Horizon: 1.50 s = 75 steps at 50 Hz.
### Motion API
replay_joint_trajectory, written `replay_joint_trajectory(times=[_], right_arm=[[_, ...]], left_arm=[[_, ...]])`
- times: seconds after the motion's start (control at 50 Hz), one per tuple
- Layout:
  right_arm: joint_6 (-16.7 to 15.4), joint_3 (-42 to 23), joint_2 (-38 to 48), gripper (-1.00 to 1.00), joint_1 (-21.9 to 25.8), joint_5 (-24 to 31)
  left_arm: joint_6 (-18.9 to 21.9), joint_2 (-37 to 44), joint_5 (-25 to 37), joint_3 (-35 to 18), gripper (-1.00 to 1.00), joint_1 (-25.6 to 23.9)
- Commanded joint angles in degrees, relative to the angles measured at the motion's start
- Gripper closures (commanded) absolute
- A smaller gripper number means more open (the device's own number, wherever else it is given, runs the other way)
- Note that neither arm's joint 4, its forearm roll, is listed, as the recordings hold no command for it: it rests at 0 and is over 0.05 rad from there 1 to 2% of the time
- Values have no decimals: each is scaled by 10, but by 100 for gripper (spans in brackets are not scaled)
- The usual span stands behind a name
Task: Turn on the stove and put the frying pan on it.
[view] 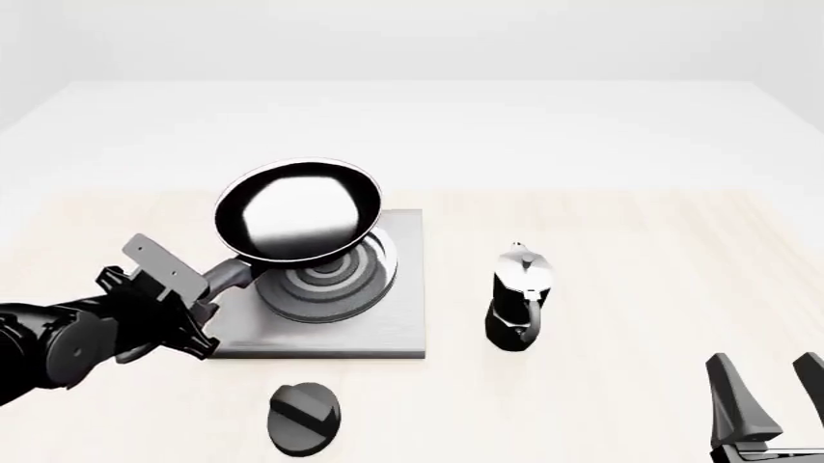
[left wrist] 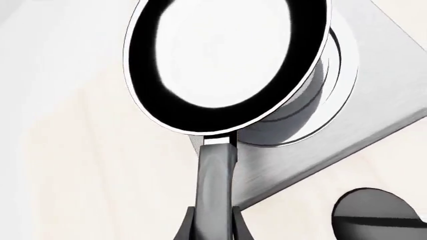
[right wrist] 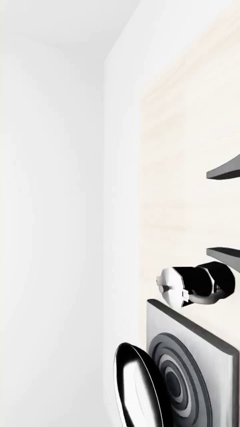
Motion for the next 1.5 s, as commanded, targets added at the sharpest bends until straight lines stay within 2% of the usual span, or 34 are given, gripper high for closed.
replay_joint_trajectory(times=[0.02, 1.5], right_arm=[[0, 0, 0, -100, 0, 0], [0, 0, 0, -100, 0, 0]], left_arm=[[10, 9, -14, -9, 100, -9], [-1, 63, -51, 19, 100, -35]])
